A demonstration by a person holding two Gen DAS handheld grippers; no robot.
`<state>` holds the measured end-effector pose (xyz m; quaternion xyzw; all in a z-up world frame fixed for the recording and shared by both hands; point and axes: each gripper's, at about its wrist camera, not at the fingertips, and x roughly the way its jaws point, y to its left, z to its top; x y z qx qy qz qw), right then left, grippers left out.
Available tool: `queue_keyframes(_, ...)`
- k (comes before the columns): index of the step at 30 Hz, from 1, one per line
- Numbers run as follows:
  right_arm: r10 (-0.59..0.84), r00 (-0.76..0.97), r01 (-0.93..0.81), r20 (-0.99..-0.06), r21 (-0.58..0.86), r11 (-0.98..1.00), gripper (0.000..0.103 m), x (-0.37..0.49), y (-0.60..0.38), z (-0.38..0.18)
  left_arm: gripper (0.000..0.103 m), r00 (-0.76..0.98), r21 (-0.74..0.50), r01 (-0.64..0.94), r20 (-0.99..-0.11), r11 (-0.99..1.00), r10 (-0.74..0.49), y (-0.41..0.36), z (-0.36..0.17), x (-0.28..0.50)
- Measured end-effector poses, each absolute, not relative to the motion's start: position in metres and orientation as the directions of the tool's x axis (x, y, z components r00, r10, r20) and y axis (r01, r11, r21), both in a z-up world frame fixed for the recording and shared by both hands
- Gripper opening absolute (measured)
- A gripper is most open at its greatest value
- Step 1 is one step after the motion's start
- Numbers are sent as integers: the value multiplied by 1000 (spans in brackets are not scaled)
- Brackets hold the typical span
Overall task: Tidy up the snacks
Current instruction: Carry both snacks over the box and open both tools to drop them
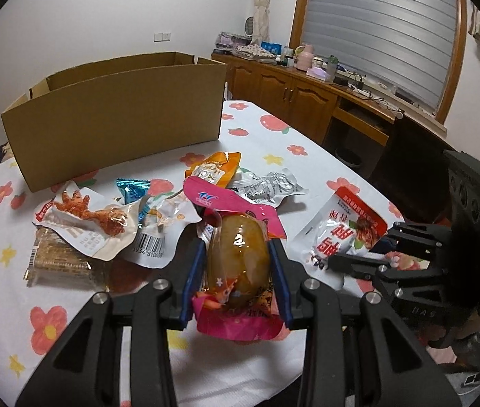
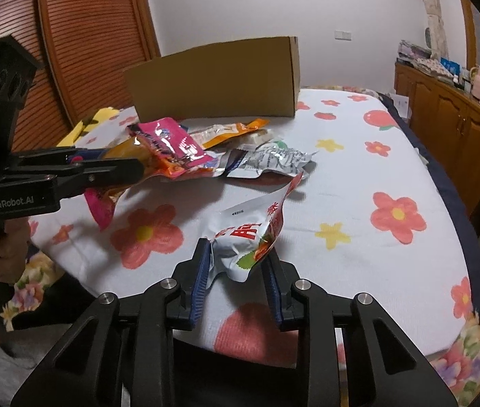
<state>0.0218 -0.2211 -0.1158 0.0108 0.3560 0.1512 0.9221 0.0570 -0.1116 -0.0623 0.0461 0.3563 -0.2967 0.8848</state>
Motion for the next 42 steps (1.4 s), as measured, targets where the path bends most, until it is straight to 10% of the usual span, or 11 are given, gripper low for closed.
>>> queue_keyframes(42,343,841,-388,-419,-25,921,29,124,-181,-5,35,812,-110,375,-440,920,-383,-3,31,159)
